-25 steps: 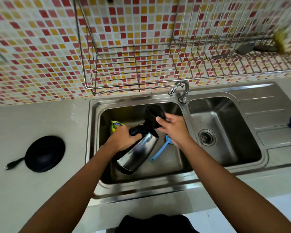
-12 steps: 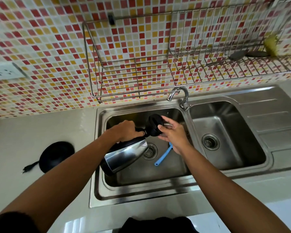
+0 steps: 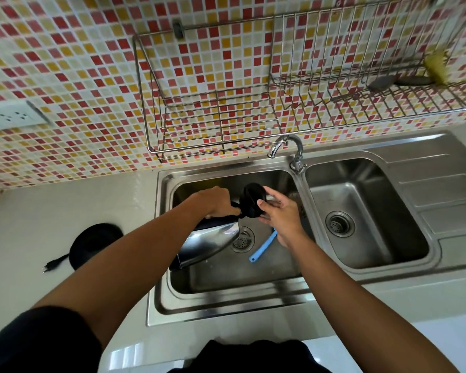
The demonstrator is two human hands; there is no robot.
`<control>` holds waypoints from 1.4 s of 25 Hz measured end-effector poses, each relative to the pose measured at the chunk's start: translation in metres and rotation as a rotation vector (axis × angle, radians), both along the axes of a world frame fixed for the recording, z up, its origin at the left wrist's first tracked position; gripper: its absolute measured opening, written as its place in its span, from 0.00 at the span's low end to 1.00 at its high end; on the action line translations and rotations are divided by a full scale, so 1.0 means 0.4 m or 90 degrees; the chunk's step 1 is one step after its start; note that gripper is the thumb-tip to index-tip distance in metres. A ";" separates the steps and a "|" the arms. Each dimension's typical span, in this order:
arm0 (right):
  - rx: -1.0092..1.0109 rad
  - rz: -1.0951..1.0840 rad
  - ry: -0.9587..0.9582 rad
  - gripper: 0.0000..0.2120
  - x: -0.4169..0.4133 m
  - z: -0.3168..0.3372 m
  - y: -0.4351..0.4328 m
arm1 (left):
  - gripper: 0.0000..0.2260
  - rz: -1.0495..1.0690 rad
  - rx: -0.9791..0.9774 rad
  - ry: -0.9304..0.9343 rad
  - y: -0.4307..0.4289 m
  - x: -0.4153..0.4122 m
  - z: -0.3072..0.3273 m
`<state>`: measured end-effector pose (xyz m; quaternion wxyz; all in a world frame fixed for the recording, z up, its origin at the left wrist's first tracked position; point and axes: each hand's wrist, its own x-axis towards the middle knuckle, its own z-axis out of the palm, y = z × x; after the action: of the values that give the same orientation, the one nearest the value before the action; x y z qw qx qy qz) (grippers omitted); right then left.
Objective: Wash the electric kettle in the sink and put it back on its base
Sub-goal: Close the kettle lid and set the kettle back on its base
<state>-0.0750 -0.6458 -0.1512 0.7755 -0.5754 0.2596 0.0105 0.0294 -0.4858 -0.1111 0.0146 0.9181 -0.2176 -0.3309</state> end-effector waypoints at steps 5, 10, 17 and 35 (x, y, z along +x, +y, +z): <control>0.018 -0.014 0.026 0.23 -0.004 -0.027 -0.009 | 0.21 -0.012 0.031 -0.003 -0.026 -0.004 -0.020; 0.063 -0.035 0.049 0.22 -0.020 -0.046 -0.014 | 0.21 -0.044 0.070 -0.025 -0.048 -0.008 -0.036; 0.077 -0.084 0.053 0.19 -0.033 -0.058 -0.018 | 0.20 -0.070 0.122 -0.029 -0.092 0.001 -0.035; 0.213 -0.193 0.017 0.20 -0.039 -0.077 -0.041 | 0.24 -0.142 0.298 -0.086 -0.231 0.021 0.057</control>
<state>-0.0905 -0.6623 -0.1820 0.8495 -0.3928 0.3480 -0.0551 0.0378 -0.5783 -0.0882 -0.2490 0.8868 -0.2356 -0.3101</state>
